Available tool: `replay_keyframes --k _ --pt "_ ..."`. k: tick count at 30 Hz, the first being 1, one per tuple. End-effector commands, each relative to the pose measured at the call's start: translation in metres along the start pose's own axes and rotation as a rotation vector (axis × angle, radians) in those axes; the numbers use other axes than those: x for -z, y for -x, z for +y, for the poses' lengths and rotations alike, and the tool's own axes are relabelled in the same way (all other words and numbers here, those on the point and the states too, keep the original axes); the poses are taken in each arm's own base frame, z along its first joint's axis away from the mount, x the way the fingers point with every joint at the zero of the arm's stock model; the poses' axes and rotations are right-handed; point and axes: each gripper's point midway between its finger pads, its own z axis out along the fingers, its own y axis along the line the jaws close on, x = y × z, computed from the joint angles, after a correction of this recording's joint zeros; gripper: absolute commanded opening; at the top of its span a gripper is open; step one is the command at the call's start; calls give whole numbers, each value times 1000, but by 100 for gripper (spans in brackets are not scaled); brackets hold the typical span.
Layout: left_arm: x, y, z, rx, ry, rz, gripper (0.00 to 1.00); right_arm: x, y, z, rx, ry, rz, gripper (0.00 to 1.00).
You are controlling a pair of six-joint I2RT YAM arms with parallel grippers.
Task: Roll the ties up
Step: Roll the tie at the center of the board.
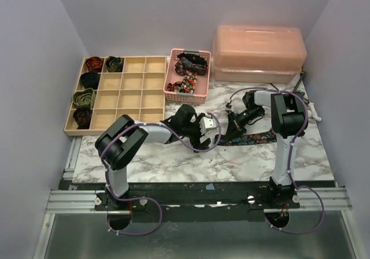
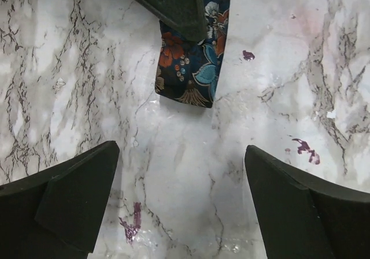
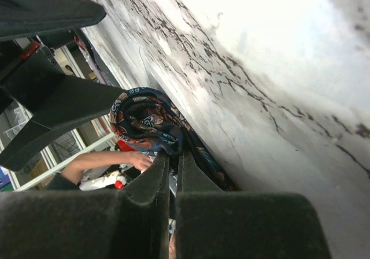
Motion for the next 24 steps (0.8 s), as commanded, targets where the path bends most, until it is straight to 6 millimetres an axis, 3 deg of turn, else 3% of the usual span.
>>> replay_keyframes --k 1,4,8,10,13,17,24 --pt "13 47 1 -89 46 -174 99 -9 -12 -57 35 -198 50 1" --pt "30 66 9 -87 148 -253 98 -7 -11 -53 60 -193 30 1" --pt "79 110 15 -108 340 -484 99 -7 0 -48 102 -181 -4 1" --pt "91 110 13 -43 366 -479 99 -11 5 -44 128 -168 -3 1" --pt "81 99 -1 21 233 -310 98 -16 15 -39 167 -158 -14 1" --pt "74 78 -26 52 93 -335 99 -24 28 -32 207 -140 -29 1" --pt "34 48 -17 -60 106 -314 98 -36 34 -20 236 -110 -33 1"
